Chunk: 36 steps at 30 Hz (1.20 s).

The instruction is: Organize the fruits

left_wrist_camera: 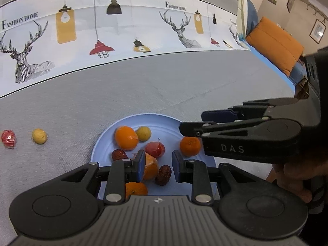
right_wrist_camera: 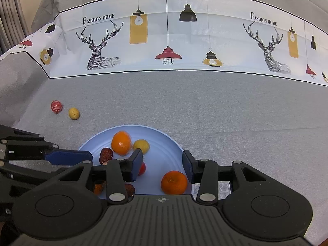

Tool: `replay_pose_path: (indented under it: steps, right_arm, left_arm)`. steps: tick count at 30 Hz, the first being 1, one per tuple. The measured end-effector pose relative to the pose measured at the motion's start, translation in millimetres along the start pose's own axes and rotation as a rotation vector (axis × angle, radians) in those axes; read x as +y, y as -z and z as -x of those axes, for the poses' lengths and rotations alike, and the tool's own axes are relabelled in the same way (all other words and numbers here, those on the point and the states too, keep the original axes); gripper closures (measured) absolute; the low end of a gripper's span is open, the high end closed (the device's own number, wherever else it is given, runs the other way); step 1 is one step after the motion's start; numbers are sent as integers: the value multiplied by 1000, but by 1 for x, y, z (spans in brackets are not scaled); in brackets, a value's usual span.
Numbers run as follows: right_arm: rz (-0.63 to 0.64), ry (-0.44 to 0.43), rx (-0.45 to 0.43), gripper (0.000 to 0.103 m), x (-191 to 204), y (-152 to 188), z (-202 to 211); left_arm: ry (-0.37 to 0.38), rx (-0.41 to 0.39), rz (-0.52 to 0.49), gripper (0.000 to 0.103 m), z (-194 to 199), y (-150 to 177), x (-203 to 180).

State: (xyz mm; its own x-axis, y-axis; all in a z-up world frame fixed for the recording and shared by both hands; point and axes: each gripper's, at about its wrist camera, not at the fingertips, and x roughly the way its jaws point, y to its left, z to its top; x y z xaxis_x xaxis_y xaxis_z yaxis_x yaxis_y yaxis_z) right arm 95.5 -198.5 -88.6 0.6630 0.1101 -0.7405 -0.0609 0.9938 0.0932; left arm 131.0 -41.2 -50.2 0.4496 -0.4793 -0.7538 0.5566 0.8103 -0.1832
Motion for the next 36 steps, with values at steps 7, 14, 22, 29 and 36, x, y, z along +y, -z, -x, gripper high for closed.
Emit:
replay_pose_path:
  steps: [7,14,22,29,36]
  right_arm:
    - [1,1,0,58,-1,-1,0]
    - [2,-1,0,58,-2,-1,0]
    - [6,-2,0,58,0,-1,-1]
    - [6,-2,-1,58,1,-1,-1]
    - [7,-2,-1,58,1,-1,-1]
  left_arm:
    - [-31,-14,45,72,4,-5,12]
    - [-66,-31,83,72,9,-7,19]
    - [-92,-46,138,73,13,-10,30]
    - [-103,-61,156,76,17,-10,34]
    - [-113,-65,162,76,18,-10,36]
